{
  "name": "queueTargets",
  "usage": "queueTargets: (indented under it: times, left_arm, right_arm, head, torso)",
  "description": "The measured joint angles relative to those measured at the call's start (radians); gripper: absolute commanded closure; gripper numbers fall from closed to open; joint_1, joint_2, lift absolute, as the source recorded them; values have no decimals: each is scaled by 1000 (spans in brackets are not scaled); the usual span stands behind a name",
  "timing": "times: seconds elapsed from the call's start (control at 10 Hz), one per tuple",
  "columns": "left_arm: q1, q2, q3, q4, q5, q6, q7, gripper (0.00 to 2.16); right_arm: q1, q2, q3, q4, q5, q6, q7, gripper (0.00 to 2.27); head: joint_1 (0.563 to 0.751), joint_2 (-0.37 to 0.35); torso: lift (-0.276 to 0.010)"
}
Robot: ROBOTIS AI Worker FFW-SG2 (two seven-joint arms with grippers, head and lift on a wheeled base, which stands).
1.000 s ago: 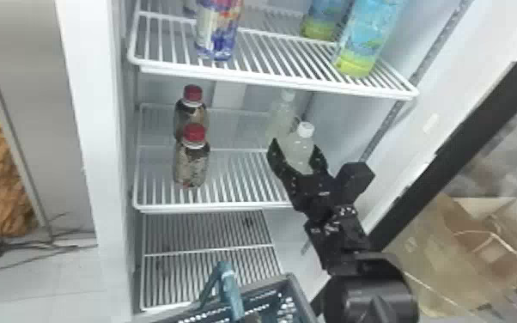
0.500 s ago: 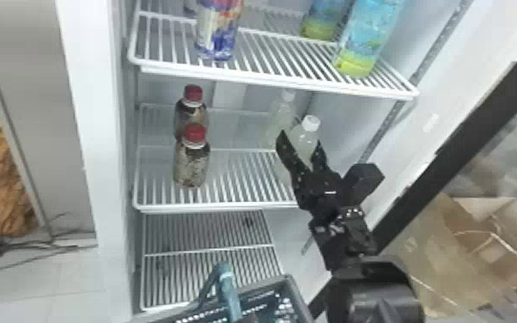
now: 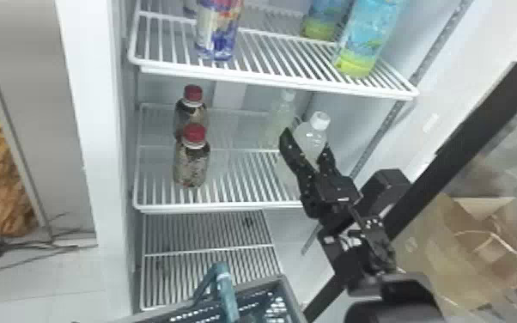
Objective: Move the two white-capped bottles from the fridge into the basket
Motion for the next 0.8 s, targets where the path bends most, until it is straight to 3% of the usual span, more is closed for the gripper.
queueTargets:
  times: [0.8]
  left_arm:
    - [-2, 2, -5, 0, 9, -2, 0, 1124]
  right_arm:
    - [351, -7, -71, -581, -78, 505, 19, 783]
  head:
    - [695, -350]
  torso:
    - [-260]
